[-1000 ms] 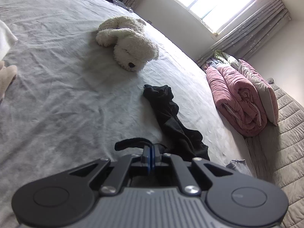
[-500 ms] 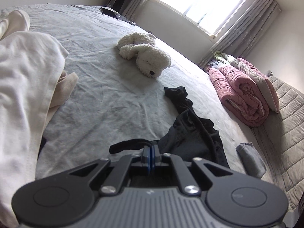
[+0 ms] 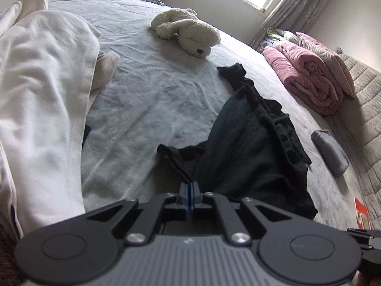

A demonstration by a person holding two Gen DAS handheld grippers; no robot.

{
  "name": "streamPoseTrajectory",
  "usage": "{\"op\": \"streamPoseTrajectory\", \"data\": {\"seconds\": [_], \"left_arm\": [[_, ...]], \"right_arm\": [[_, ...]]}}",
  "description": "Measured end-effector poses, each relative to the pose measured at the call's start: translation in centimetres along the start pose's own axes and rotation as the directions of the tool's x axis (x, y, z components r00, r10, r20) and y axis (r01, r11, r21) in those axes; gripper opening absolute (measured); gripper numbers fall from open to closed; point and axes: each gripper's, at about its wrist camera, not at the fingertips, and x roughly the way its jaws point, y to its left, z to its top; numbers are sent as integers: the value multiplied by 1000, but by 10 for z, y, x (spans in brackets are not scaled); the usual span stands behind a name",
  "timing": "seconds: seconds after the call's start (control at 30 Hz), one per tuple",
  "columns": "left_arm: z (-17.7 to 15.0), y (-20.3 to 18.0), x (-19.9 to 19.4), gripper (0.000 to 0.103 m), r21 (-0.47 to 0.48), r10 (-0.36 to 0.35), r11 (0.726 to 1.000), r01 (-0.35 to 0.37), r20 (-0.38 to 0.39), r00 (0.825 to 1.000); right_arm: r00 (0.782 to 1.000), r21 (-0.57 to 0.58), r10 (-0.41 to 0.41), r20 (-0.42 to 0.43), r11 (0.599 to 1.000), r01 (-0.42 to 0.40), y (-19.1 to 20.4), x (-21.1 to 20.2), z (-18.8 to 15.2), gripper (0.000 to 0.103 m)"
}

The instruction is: Fold clothes

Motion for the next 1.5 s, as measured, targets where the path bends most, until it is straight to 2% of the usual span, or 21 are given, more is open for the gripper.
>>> {"op": "streamPoseTrajectory", "data": {"seconds": [0.13,0.2,0.27,0.33,0.37,0.43,0.53,0.67,0.9,1.0,1.03,1.1,1.13,1.17,1.23,1.3,1.5], "left_arm": [[-11,7,6,2,24,-13,1000,15,-62,998],[-12,14,3,3,9,-34,999,35,-76,997],[-11,21,-2,8,-6,-48,999,48,-68,997],[-7,29,-7,28,-21,-62,998,61,-57,996],[-5,33,-8,32,-36,-67,997,65,-51,996],[2,41,-7,32,-65,-72,996,69,-45,996],[12,48,0,32,-81,-78,994,75,-29,997],[22,44,12,32,-15,-50,999,50,6,999],[36,43,30,32,79,-42,996,40,30,999],[37,39,37,31,113,-43,993,40,22,999],[37,37,38,27,127,-43,991,40,20,999],[38,34,40,14,150,-46,988,43,12,999],[37,33,40,8,159,-47,986,45,9,999],[36,31,39,4,168,-46,985,44,8,999],[34,28,37,2,183,-41,982,38,13,999],[31,25,34,1,194,-30,981,25,24,999],[27,29,12,1,141,8,990,-17,62,998]], "right_arm": [[1000,75,-6,-20,997,8,-2,1,-15,6],[1000,130,-17,-9,991,18,-5,-1,-18,14],[1000,184,-16,8,983,14,-8,-3,-19,17],[999,222,-16,28,975,9,-10,-4,-16,22],[999,239,-20,39,971,10,-11,-5,-14,31],[996,259,-49,70,965,29,-9,-6,-8,42],[991,263,-92,101,963,63,-5,-4,1,42],[979,204,-163,123,970,135,6,4,17,42],[969,141,-222,109,968,206,14,29,35,42],[963,142,-250,98,962,235,15,40,38,41],[960,145,-262,95,958,247,16,43,39,41],[954,157,-286,94,950,269,15,47,38,36],[950,162,-296,95,947,279,15,48,37,28],[948,165,-304,91,944,287,14,49,36,19],[944,172,-318,86,938,300,12,48,34,10],[936,180,-339,91,930,320,10,42,30,8],[902,226,-413,125,897,379,-1,10,17,7]]}}
